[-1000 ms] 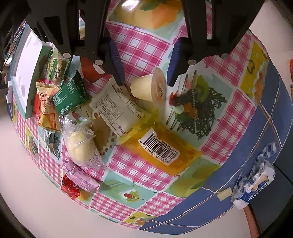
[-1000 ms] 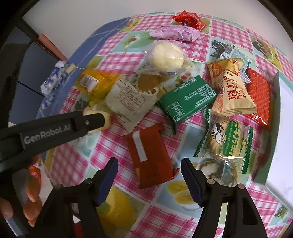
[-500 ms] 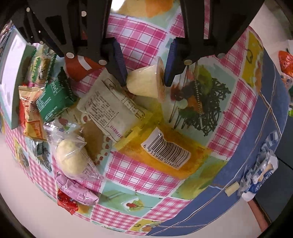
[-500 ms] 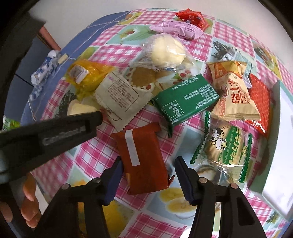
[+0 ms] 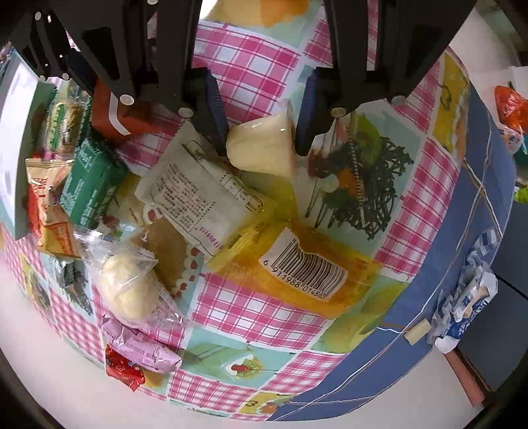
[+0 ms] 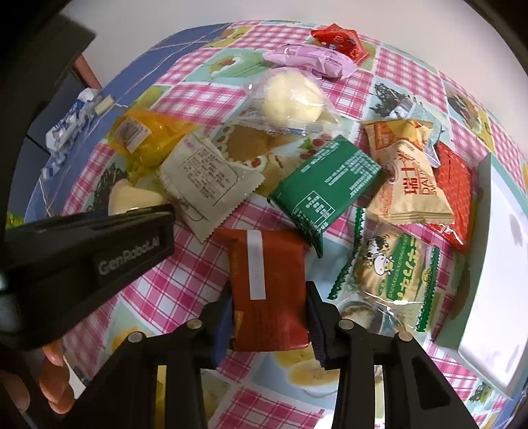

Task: Organize snacks
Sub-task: 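Reach the left tool to the yellow pudding cup while the right tool reaches the red wrapped cake, then grasp the pudding cup with the left tool while the right tool grasps the red cake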

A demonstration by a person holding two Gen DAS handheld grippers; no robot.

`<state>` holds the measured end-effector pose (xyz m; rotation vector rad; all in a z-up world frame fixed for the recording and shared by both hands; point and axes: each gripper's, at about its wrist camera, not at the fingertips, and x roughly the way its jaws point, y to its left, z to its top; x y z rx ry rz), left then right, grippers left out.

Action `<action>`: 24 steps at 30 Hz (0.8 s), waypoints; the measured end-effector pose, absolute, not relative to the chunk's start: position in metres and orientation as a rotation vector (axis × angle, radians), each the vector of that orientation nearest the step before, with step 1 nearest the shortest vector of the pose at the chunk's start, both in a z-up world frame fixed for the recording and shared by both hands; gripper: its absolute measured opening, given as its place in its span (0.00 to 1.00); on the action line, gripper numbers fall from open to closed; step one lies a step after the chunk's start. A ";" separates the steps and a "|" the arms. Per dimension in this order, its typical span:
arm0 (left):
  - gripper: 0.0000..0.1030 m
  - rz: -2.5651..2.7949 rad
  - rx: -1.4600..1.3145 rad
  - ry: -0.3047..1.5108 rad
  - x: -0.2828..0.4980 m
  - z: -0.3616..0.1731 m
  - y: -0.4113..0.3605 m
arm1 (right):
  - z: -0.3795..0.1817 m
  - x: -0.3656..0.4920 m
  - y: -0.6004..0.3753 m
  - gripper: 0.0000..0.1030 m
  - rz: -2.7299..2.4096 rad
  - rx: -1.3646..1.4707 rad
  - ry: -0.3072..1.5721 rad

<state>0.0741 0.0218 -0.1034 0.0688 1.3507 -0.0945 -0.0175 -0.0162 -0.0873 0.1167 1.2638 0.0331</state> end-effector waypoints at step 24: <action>0.38 -0.295 0.078 1.208 0.036 -0.021 -0.002 | -0.028 -0.053 -0.169 0.41 -0.289 0.476 1.113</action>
